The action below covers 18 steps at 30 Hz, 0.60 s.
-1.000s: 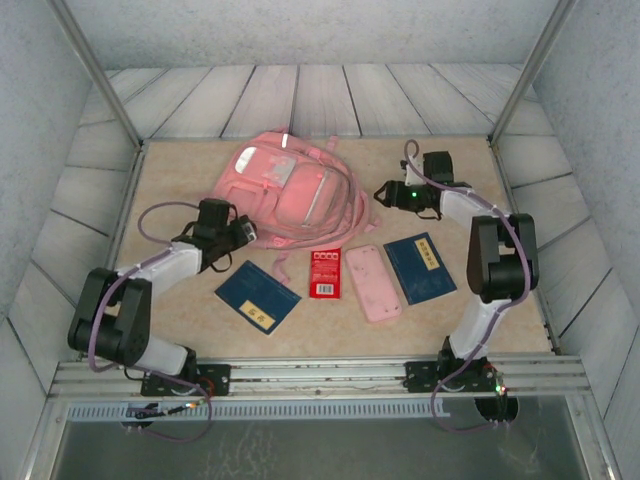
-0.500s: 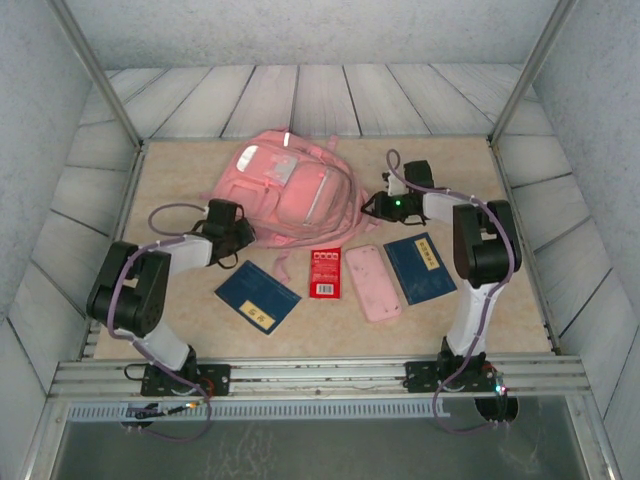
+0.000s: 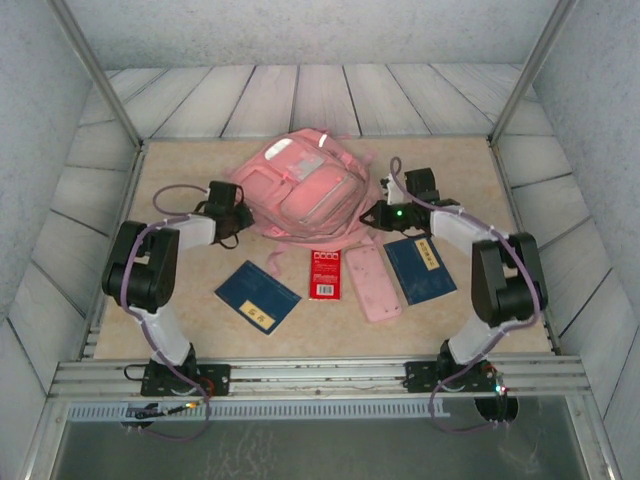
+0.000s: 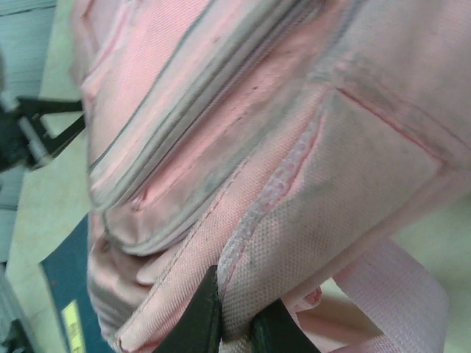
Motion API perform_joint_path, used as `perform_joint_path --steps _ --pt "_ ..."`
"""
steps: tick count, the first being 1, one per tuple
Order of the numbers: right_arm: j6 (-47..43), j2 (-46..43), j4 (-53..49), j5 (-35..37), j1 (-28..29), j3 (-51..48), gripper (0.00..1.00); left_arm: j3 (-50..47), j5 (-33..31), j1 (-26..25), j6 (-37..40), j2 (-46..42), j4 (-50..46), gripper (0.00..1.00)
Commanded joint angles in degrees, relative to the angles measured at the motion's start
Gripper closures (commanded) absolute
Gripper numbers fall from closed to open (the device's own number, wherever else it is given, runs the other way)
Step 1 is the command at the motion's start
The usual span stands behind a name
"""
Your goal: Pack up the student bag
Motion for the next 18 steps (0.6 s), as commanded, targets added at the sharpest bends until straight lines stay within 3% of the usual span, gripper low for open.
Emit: perform_joint_path --steps 1,6,13,16,18 --pt "7.34 -9.69 2.03 -3.26 5.47 -4.54 0.89 3.54 2.48 1.74 4.17 1.97 -1.35 1.00" --pt "19.81 -17.39 11.49 1.76 15.52 -12.73 0.87 13.90 6.00 3.45 9.72 8.14 -5.62 1.00" --pt "20.44 -10.90 12.57 1.10 25.24 -14.46 0.78 25.20 7.80 4.08 14.65 15.29 -11.44 1.00" --pt "18.09 -10.53 8.92 0.64 25.55 -13.11 0.62 25.35 8.04 4.93 14.39 14.89 -12.36 1.00" --pt "13.01 -11.61 1.38 2.90 25.52 -9.77 0.47 24.22 9.07 5.49 14.44 13.25 -13.05 0.88"
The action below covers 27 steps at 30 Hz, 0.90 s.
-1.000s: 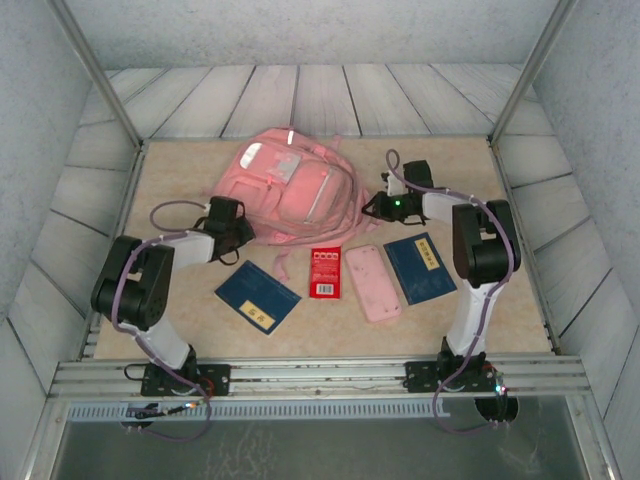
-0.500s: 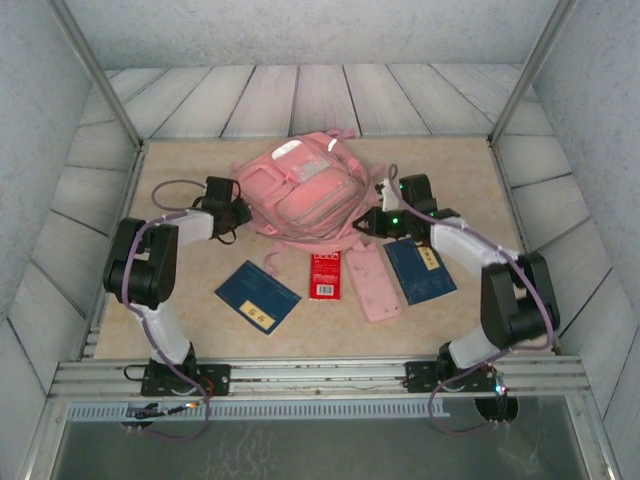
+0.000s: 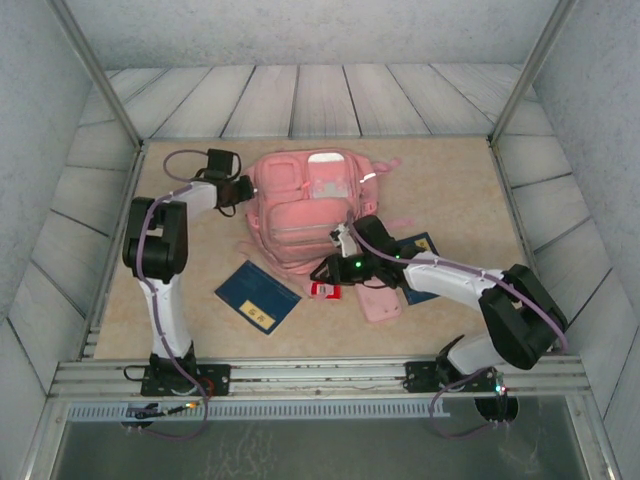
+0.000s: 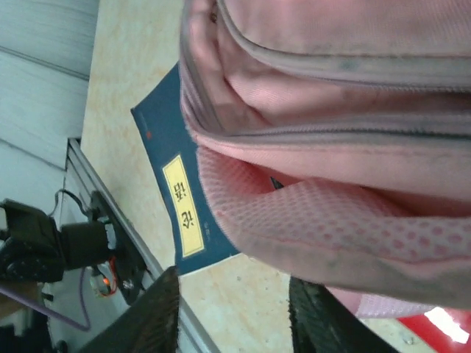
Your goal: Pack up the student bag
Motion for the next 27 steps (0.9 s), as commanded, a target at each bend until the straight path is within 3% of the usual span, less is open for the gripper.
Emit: perform_joint_path --steps 1,5,10,14,18,24,27 --pt "-6.92 -2.20 -10.19 1.64 -0.22 5.78 0.42 -0.83 1.38 1.59 0.88 -2.99 -3.28 0.83" --pt "-15.70 -5.02 -26.33 8.73 -2.99 13.07 0.28 -7.65 1.53 1.87 0.57 -11.62 -4.88 0.62" --pt "-21.84 -5.61 -31.68 10.00 -16.54 17.14 0.24 -19.86 5.38 1.40 -2.69 -23.95 -4.73 0.44" --pt "-24.62 0.31 -28.70 14.78 -23.38 21.56 0.21 -29.81 5.54 -1.93 -6.63 -33.07 -3.95 0.41" --pt "-23.81 11.09 -23.63 14.03 -28.45 27.85 0.16 -38.41 4.45 -8.47 -12.73 -40.18 -1.29 0.40" --pt "-24.42 26.96 -21.85 15.69 -31.50 38.38 0.14 -47.49 2.11 -16.89 -21.38 -46.74 3.22 0.37" --pt "-25.32 34.33 -24.53 13.04 -31.53 43.64 0.16 -50.60 0.87 -19.23 -23.78 -46.73 6.52 0.37"
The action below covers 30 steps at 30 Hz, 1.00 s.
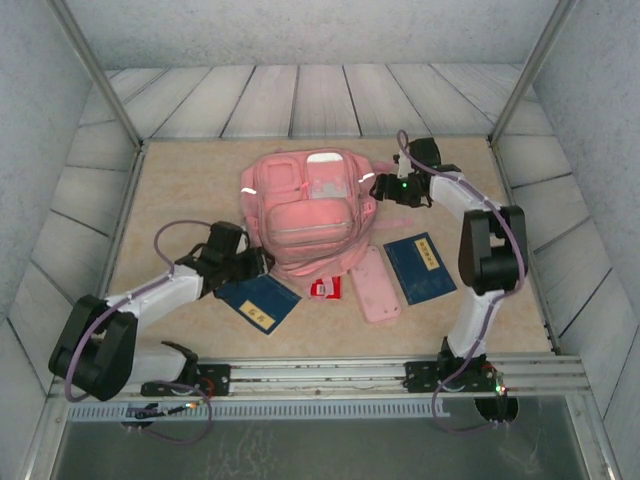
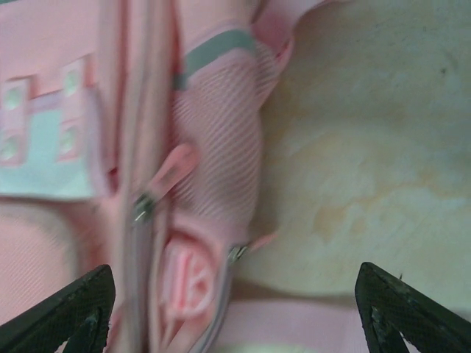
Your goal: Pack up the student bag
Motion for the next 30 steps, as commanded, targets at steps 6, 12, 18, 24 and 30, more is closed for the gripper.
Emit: perform_joint_path --steps 6,12,18,24,30 --pt "-0.85 8.93 0.96 -5.95 0.07 2.60 0.20 -3.82 2.68 -2.66 -7.74 5.94 13.67 0.38" --pt "0.55 7.64 6.85 -13.64 0.07 -3.08 0.28 -3.22 4.50 -3.28 -9.72 9.28 19.71 0.39" --pt "0.95 7.82 9.31 -16.91 0.06 -5.18 0.40 -3.25 4.53 -3.63 -11.33 10.65 20.90 0.44" --pt "0.79 5.22 9.26 -17.66 0.08 -7.07 0.63 -3.51 1.98 -3.64 -12.41 9.84 20.04 0.69" --pt "1.08 -3.33 7.79 -17.71 0.08 -10.27 0.82 5.75 -2.67 -2.52 -5.90 9.13 6.76 0.86"
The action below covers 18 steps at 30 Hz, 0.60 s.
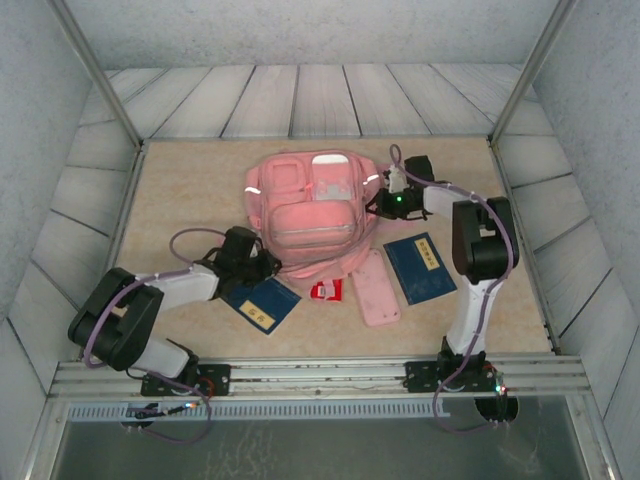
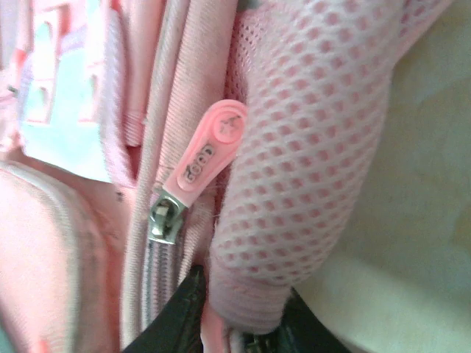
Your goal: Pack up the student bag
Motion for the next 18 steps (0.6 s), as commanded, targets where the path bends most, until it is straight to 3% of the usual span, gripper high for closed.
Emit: perform_joint_path --steps 1,5,10,13,18 --pt "0.56 -7.46 -2.13 -1.64 0.35 -2.84 0.85 7.31 -3.93 1.11 5.31 -0.78 -7.31 0.90" --pt "6.74 -15.77 3.64 -3.68 1.07 -10.86 0.87 15.62 -6.92 4.37 10.54 1.16 -14.09 0.99" --pt "13.51 -27.32 7.35 -1.93 4.34 -19.68 0.84 24.26 -5.89 12.05 16.64 6.46 -15.76 1.00" --pt "20.33 -32.61 14.32 -0.86 9.78 -26.60 0.82 31.02 -5.60 15.80 21.80 12.43 -16.79 1.00" --pt "27.09 -30.79 23.65 0.46 20.61 -32.34 0.77 44.43 -2.58 20.04 26.40 24.07 -20.36 1.00"
